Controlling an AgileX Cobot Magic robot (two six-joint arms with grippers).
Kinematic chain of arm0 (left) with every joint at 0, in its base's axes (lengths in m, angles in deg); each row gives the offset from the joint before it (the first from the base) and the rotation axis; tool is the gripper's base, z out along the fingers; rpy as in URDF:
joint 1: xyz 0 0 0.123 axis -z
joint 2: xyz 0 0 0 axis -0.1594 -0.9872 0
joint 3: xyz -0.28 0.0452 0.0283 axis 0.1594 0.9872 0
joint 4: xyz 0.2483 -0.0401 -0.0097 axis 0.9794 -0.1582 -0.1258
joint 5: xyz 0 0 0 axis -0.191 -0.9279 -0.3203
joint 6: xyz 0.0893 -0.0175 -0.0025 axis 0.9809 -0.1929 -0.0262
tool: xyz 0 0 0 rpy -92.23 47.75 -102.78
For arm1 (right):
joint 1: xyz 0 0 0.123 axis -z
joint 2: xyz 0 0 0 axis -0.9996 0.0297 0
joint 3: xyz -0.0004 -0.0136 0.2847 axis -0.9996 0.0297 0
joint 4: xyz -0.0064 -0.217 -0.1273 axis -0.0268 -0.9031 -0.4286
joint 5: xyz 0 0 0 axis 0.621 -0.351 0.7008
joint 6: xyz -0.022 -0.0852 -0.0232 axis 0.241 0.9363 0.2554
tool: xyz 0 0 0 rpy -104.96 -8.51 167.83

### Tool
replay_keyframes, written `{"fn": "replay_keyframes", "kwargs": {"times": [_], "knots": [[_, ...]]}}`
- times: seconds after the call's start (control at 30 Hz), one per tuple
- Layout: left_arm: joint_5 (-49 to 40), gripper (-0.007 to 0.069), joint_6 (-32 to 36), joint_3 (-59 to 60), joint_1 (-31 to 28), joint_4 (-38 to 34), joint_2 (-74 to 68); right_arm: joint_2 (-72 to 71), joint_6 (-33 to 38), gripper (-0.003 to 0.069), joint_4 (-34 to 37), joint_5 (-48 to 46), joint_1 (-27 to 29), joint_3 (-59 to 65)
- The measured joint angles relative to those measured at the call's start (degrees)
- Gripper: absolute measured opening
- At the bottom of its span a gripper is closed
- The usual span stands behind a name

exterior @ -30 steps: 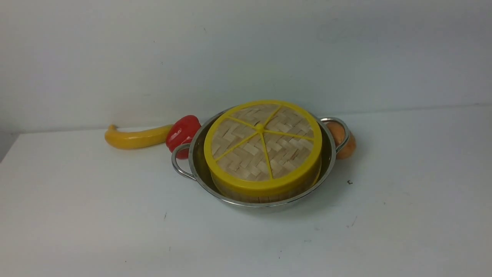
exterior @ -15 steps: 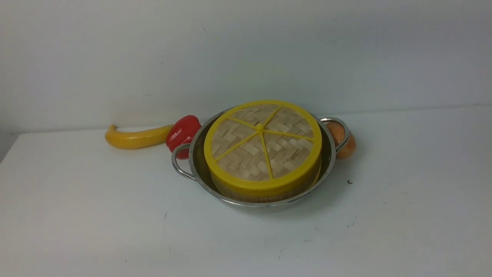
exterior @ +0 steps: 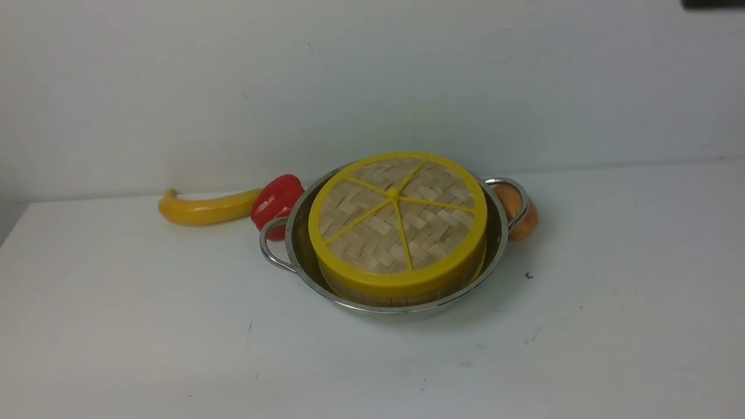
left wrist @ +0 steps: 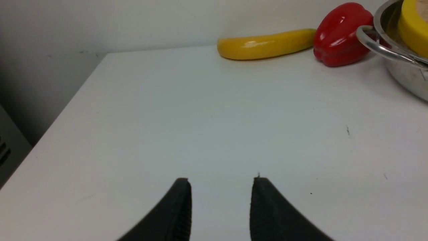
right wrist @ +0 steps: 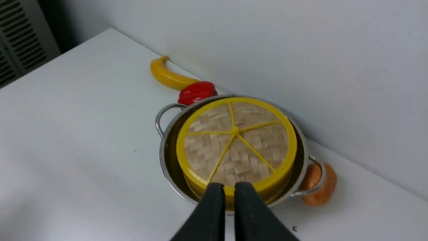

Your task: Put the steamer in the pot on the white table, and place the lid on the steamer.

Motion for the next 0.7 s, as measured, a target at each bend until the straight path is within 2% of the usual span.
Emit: {"fn": "replay_keyframes", "kwargs": {"times": [0.1,0.4,0.53,0.7], "knots": [[0.00,0.0242,0.00,0.00,0.00,0.00,0.00,-9.03,-1.97,0.0086,0.17,8.48,4.72,13.89],[0.00,0.0242,0.00,0.00,0.00,0.00,0.00,-34.60,-2.72,0.0122,3.61,38.30,24.32,53.64],[0.00,0.0242,0.00,0.00,0.00,0.00,0.00,-45.68,-2.72,0.0133,2.90,44.43,28.83,64.74],[0.00,0.0242,0.00,0.00,0.00,0.00,0.00,-53.65,-2.80,0.0150,2.09,46.01,29.66,72.07]]}}
